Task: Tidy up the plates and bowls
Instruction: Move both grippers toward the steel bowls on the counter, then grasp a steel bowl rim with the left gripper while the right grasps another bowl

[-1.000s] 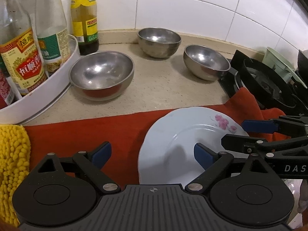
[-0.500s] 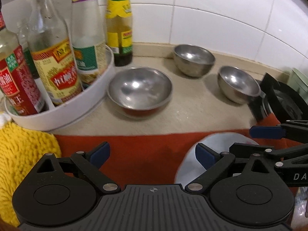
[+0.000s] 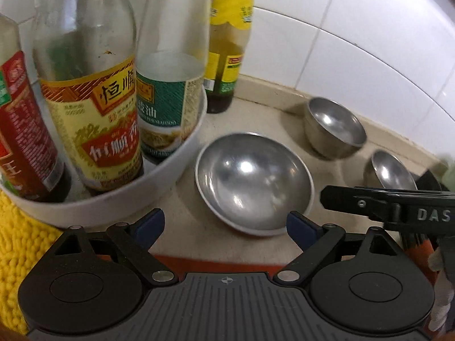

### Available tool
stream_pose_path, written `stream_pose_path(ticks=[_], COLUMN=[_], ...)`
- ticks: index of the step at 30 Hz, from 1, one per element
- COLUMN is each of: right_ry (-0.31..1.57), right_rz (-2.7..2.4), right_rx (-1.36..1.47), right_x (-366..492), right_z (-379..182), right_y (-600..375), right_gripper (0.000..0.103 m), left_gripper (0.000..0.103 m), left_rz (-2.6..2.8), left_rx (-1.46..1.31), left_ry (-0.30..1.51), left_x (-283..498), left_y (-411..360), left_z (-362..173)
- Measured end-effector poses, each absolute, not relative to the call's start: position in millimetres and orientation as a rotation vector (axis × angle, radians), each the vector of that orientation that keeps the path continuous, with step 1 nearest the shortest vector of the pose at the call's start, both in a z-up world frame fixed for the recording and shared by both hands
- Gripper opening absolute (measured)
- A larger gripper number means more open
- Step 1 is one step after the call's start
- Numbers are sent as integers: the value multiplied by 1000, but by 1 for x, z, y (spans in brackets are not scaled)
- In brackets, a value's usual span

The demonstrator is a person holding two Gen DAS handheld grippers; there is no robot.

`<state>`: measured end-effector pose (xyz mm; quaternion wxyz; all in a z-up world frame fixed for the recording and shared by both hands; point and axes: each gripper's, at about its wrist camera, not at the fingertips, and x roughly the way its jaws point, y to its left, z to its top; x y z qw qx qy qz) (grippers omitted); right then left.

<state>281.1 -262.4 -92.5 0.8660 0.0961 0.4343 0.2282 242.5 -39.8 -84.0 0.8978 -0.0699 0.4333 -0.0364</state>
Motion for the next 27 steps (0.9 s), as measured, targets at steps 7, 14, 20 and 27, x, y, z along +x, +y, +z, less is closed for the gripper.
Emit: stream_pose_path(ticks=[7, 14, 20, 27], right_ry=[981, 1068, 1091, 1109], right_rz=[485, 491, 519, 536], right_rx=[233, 284, 301, 304], right_x=[328, 346, 347, 339], right_z=[-116, -143, -149, -148], right_y=[-244, -243, -241, -243], right_gripper=[60, 43, 35, 28], left_gripper=[82, 71, 65, 64], left_rz=[-104, -108, -104, -153], left_rx=[-142, -104, -59, -46], left_ry=[937, 958, 966, 985], left_x=[272, 283, 285, 275], left_y=[-50, -59, -65, -76], left_z=[-105, -119, -121, -120])
